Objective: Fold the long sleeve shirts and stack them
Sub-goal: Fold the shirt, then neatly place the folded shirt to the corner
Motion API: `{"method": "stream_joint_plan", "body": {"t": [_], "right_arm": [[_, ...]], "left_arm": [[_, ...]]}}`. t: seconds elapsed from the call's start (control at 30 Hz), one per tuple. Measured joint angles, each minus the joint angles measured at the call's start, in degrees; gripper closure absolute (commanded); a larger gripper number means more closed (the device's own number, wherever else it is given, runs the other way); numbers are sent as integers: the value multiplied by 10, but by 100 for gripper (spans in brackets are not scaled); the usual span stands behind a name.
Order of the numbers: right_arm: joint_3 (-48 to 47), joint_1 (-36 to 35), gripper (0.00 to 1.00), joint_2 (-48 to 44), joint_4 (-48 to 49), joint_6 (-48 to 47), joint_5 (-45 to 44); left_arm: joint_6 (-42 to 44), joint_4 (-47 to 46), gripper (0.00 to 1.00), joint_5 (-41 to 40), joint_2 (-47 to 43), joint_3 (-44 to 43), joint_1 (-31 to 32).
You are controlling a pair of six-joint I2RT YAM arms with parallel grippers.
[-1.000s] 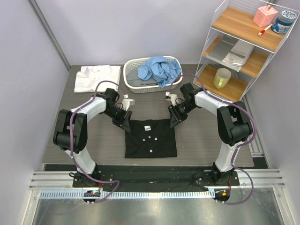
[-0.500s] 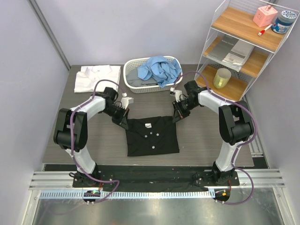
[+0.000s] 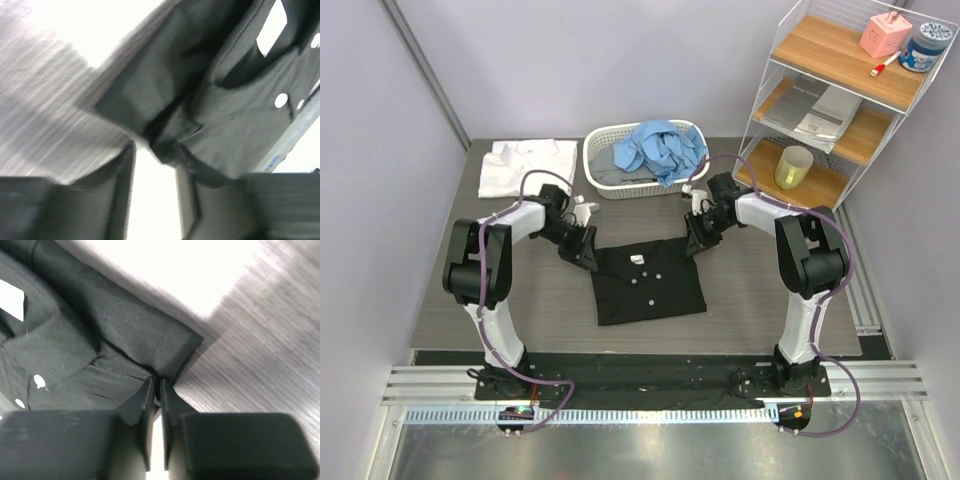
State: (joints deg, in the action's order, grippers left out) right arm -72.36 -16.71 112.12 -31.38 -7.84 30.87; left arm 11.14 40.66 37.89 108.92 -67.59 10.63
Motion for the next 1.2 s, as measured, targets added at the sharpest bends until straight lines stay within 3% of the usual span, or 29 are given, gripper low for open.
{"method": "stream_joint_plan", "body": {"t": [0.07,0.13,0.17,0.2,0.33,0.37,0.47,0.53,0.7,0.8,1.03,1.2], "right_arm": [[-2,0,52,-9,2,2,-14],[-2,1,47,-27,0,3,-27],[-2,2,47,-42,-1,0,-30],[-2,2,47,-62,-3,-2,-32],[-19,-12,60,-154,-13,-17,-35],[-24,-24,68,-177,-13,-21,-36],[-28,-98,73,-228,-9,-30,-35],[-21,-162,73,-237,0,-34,-38],[33,-325,71,-215,19,-45,-74],[41,-405,68,-176,28,-56,-114],[39,-501,62,-116,72,-79,-180],[33,-533,59,-77,92,-90,-210]], "left_arm": [[-3,-7,33,-5,-23,6,-9],[-16,-16,21,-8,-76,28,-21],[-24,-17,5,-11,-117,41,-27],[-30,-16,0,-14,-151,47,-30],[-90,-24,0,-32,-314,53,-42],[-113,-29,0,-37,-346,54,-43],[-185,-40,0,-61,-399,70,-47],[-219,-43,0,-61,-409,89,-63],[-312,-38,0,-40,-405,155,-182],[-352,-43,0,-40,-412,185,-205],[-454,-80,0,-58,-463,310,-205],[-514,-129,0,-52,-451,352,-205]]}}
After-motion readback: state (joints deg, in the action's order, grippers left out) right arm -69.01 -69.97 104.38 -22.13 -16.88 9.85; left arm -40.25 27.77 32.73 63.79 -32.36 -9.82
